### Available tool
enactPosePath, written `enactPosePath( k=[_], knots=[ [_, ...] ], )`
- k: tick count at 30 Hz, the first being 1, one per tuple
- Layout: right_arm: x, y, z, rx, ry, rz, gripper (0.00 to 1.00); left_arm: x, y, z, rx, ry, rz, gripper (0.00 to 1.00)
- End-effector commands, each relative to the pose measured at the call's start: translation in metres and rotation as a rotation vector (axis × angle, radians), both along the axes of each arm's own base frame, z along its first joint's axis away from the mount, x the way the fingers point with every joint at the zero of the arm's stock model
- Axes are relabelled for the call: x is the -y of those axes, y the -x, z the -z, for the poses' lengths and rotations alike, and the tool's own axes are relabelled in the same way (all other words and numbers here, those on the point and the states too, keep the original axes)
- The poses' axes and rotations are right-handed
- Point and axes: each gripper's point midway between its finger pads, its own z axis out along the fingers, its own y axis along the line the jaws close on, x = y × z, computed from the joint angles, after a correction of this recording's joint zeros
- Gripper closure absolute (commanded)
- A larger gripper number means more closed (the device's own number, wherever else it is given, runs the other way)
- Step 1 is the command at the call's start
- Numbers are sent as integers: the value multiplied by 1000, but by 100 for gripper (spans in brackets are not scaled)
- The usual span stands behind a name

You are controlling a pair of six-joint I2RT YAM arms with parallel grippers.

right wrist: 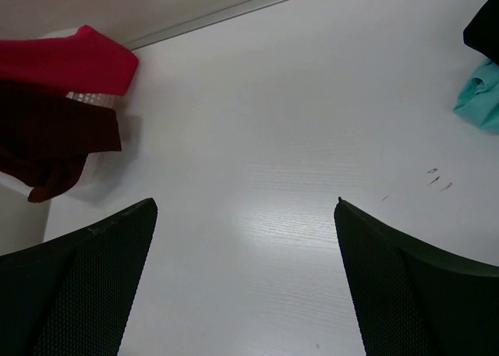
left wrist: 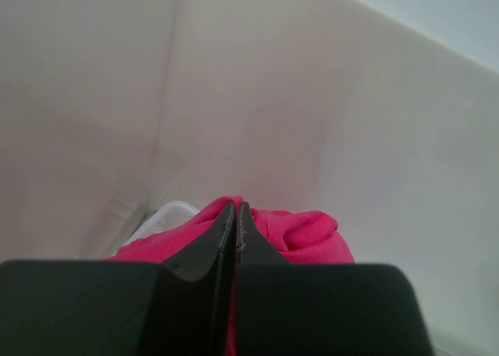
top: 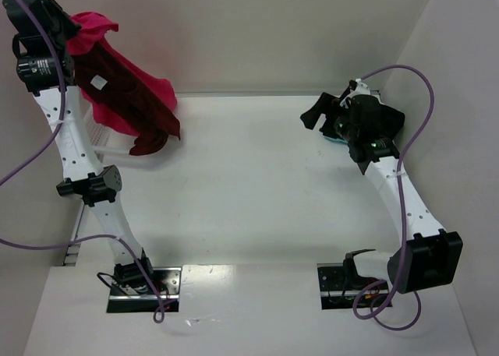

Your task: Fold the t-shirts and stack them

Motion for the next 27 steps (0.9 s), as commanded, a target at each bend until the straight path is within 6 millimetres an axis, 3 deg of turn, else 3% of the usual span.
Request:
enactPosePath(
  k=[1,3,4,5,7,8,10,14,16,18,19,21,22,24,26,27],
  knots=[
    [-3,-4,-12,48,-13,-7,0,-28,-17,36,-66,38,-91,100],
    [-5,-3,-8,38,-14,-16,0,-25,-24,48,-102,37,-61,97],
    [-5,-1,-11,47,-16,-16,0,-25,-26,55,-121,31,-51,88],
    [-5,-1,-11,47,-16,-16,0,-24,-31,67,-158,26,-37,53],
    [-5,-1,-11,47,-16,-16,0,-24,-36,82,-192,37,-25,29],
    [-4,0,-7,38,-14,-16,0,-24,-34,89,-222,35,-24,3],
    [-4,0,-7,38,-14,-16,0,-24,-34,98,-247,42,-24,0],
    [-6,0,-7,38,-17,-24,0,-7,-18,70,-206,13,43,0],
    [-6,-1,-9,47,-19,-24,0,11,-15,77,-236,21,140,0],
    [-7,1,-5,37,-20,-33,0,44,-15,116,-353,21,269,0],
    [-7,1,-5,37,-20,-33,0,46,-9,106,-336,14,268,0],
    [-9,1,-2,35,-24,-43,0,67,-4,153,-460,5,298,0],
    [-9,1,-2,35,-24,-43,0,81,4,189,-535,4,308,0],
    [-9,3,5,24,-14,-46,0,94,17,228,-597,3,338,0],
    [-9,2,8,23,-13,-46,0,102,30,247,-594,10,368,0],
    [-9,2,8,23,-13,-46,0,107,42,288,-674,45,389,0]
  ],
)
